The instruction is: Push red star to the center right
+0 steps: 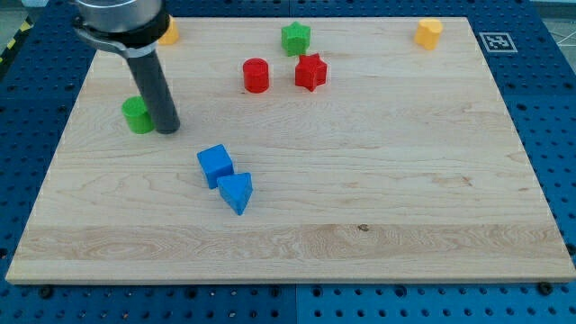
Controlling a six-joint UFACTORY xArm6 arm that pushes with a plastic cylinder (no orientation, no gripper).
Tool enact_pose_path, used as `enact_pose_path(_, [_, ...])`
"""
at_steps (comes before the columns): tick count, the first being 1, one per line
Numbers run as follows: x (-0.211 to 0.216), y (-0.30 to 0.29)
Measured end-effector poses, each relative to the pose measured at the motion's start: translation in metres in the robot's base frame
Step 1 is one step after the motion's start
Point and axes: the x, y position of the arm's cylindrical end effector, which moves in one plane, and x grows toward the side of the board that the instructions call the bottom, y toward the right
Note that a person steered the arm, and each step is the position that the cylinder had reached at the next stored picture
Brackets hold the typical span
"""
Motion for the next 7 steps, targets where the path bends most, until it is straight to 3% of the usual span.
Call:
enact_pose_path(2, [0.0, 0.016])
enact_pose_path(5, [-0.087, 0.03])
enact_pose_path(7, [-0.113, 0.049])
